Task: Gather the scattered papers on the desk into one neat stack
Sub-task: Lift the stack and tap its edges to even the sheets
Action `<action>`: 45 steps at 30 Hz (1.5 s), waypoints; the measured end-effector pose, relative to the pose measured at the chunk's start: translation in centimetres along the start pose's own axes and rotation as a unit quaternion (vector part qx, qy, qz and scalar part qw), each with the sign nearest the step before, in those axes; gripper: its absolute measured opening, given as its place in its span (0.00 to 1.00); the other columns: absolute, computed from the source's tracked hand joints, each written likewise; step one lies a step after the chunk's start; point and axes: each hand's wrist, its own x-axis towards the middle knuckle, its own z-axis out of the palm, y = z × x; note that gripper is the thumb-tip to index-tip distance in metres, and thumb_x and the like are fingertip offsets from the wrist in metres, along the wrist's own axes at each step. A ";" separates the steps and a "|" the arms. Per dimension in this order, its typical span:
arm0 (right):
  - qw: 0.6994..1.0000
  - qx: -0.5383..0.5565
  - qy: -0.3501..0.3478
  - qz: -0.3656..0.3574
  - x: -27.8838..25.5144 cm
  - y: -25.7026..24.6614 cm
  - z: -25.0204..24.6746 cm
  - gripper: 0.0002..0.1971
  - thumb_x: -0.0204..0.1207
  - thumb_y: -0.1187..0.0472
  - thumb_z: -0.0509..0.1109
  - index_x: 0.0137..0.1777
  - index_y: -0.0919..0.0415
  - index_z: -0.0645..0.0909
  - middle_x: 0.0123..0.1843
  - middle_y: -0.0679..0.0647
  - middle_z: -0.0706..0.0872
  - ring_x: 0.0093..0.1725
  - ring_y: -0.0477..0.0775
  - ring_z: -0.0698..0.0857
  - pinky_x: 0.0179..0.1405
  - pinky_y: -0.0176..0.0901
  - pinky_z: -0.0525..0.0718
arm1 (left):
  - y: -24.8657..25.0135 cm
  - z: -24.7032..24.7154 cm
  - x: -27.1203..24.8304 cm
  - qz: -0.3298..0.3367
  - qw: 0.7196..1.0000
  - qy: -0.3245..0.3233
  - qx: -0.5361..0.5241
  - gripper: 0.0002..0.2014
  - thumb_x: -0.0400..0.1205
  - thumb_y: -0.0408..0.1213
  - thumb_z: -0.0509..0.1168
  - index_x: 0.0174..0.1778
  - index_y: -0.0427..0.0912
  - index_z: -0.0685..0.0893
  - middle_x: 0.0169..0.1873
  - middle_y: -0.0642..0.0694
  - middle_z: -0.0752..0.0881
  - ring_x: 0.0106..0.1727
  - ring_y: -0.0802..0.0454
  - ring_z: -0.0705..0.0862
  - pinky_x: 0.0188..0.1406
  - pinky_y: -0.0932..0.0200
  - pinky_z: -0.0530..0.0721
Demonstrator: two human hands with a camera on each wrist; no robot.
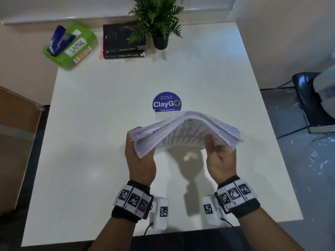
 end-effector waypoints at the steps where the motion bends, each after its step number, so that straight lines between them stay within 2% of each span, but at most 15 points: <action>1: 1.000 0.024 0.005 0.009 0.2 0.4 0.0 0.20 0.81 0.44 0.69 0.64 0.57 0.85 0.58 0.58 0.89 0.62 0.53 0.88 0.63 0.57 0.84 | 0.0 0.2 0.1 0.004 1.000 0.001 0.009 0.11 0.81 0.28 0.66 0.55 0.24 0.78 0.45 0.47 0.83 0.43 0.71 0.83 0.50 0.65 0.78; 3: 0.997 0.079 0.007 0.010 0.5 0.0 0.2 0.18 0.81 0.53 0.70 0.65 0.63 0.81 0.61 0.64 0.87 0.64 0.62 0.86 0.65 0.58 0.84 | 0.3 0.4 0.3 0.032 0.999 0.005 -0.008 0.19 0.78 0.34 0.67 0.57 0.21 0.79 0.47 0.46 0.85 0.48 0.67 0.85 0.53 0.66 0.81; 5: 0.993 0.117 0.019 0.007 1.0 -1.0 0.3 0.17 0.78 0.54 0.73 0.64 0.57 0.80 0.61 0.66 0.85 0.62 0.67 0.85 0.63 0.58 0.84 | 0.9 0.5 0.7 0.049 0.998 0.010 -0.023 0.18 0.76 0.33 0.67 0.58 0.23 0.79 0.48 0.50 0.87 0.50 0.61 0.86 0.53 0.63 0.83; 8: 0.992 0.123 0.027 -0.026 1.6 -2.7 0.5 0.18 0.75 0.47 0.76 0.63 0.46 0.78 0.56 0.60 0.86 0.57 0.61 0.86 0.59 0.53 0.84 | 2.1 0.6 1.2 0.085 0.995 -0.007 -0.047 0.17 0.72 0.30 0.64 0.56 0.32 0.77 0.45 0.57 0.84 0.46 0.64 0.83 0.49 0.68 0.80; 10: 0.990 0.118 0.043 -0.060 1.7 -3.9 0.5 0.22 0.74 0.41 0.75 0.62 0.48 0.77 0.55 0.53 0.84 0.56 0.57 0.85 0.59 0.54 0.83 | 3.2 0.7 1.2 0.128 0.990 -0.019 -0.053 0.26 0.73 0.42 0.67 0.62 0.30 0.74 0.50 0.56 0.80 0.49 0.65 0.80 0.51 0.69 0.78; 13: 0.987 0.118 0.073 -0.082 2.2 -5.3 0.7 0.25 0.72 0.36 0.74 0.58 0.52 0.75 0.54 0.46 0.82 0.53 0.53 0.84 0.55 0.53 0.84 | 4.8 1.0 1.5 0.147 0.988 0.001 -0.039 0.41 0.77 0.65 0.64 0.66 0.26 0.72 0.50 0.64 0.80 0.45 0.70 0.78 0.46 0.74 0.76; 17: 0.985 0.133 0.088 -0.060 2.7 -6.2 1.1 0.28 0.68 0.31 0.73 0.53 0.53 0.75 0.50 0.49 0.80 0.47 0.50 0.83 0.47 0.40 0.82 | 5.4 1.5 2.0 0.146 0.987 0.046 -0.038 0.29 0.74 0.50 0.67 0.60 0.28 0.77 0.44 0.54 0.80 0.38 0.69 0.79 0.40 0.74 0.76; 20: 0.986 0.133 0.090 -0.046 2.9 -6.3 1.3 0.27 0.68 0.30 0.72 0.51 0.53 0.75 0.48 0.49 0.80 0.45 0.46 0.82 0.44 0.38 0.82 | 5.9 2.1 2.2 0.108 0.990 0.085 -0.032 0.21 0.73 0.48 0.68 0.53 0.35 0.80 0.43 0.52 0.81 0.38 0.63 0.80 0.39 0.66 0.79; 23: 0.984 0.142 0.095 -0.045 2.9 -6.3 1.2 0.21 0.73 0.42 0.69 0.51 0.61 0.75 0.46 0.49 0.80 0.44 0.43 0.81 0.44 0.38 0.80 | 5.9 2.6 2.3 0.079 0.990 0.109 -0.039 0.16 0.73 0.44 0.67 0.49 0.35 0.81 0.38 0.60 0.83 0.35 0.64 0.81 0.36 0.67 0.79; 26: 0.982 0.141 0.106 -0.066 3.0 -6.3 0.8 0.18 0.75 0.49 0.65 0.54 0.65 0.76 0.46 0.49 0.80 0.44 0.40 0.80 0.46 0.35 0.79 | 5.7 2.6 2.5 0.075 0.989 0.126 -0.023 0.10 0.76 0.36 0.66 0.46 0.32 0.82 0.38 0.54 0.83 0.37 0.64 0.81 0.38 0.70 0.78; 29: 0.982 0.140 0.108 -0.068 2.9 -6.5 0.8 0.16 0.76 0.53 0.65 0.54 0.67 0.77 0.46 0.52 0.82 0.46 0.38 0.82 0.49 0.31 0.78 | 5.8 2.5 2.6 0.076 0.988 0.132 -0.010 0.09 0.77 0.34 0.66 0.46 0.29 0.82 0.39 0.49 0.84 0.38 0.64 0.82 0.41 0.71 0.78; 36: 0.985 0.136 0.093 -0.059 2.9 -6.9 1.6 0.15 0.75 0.58 0.74 0.55 0.65 0.75 0.47 0.52 0.80 0.43 0.37 0.82 0.45 0.29 0.80 | 5.8 2.5 2.3 0.073 0.993 0.088 0.013 0.13 0.77 0.31 0.72 0.56 0.37 0.79 0.46 0.53 0.82 0.40 0.66 0.84 0.41 0.71 0.81; 39: 0.986 0.130 0.096 -0.052 3.1 -7.1 1.5 0.14 0.75 0.62 0.75 0.56 0.63 0.75 0.48 0.50 0.81 0.42 0.38 0.84 0.40 0.31 0.82 | 6.1 2.5 2.5 0.084 0.992 0.087 0.025 0.13 0.79 0.28 0.72 0.58 0.35 0.79 0.43 0.53 0.82 0.37 0.66 0.84 0.37 0.73 0.80; 43: 0.985 0.116 0.122 -0.046 3.7 -7.5 1.4 0.11 0.76 0.65 0.75 0.54 0.62 0.76 0.45 0.42 0.81 0.41 0.37 0.84 0.40 0.35 0.83 | 6.5 2.5 2.7 0.092 0.992 0.084 0.023 0.12 0.78 0.30 0.70 0.56 0.35 0.79 0.37 0.64 0.84 0.35 0.68 0.82 0.36 0.73 0.79; 45: 0.984 0.120 0.124 -0.045 3.9 -7.5 1.2 0.11 0.77 0.68 0.75 0.53 0.62 0.76 0.45 0.44 0.81 0.41 0.41 0.83 0.41 0.38 0.84 | 6.6 2.2 3.0 0.084 0.993 0.076 0.011 0.12 0.77 0.30 0.71 0.55 0.35 0.80 0.39 0.62 0.85 0.35 0.66 0.83 0.37 0.70 0.80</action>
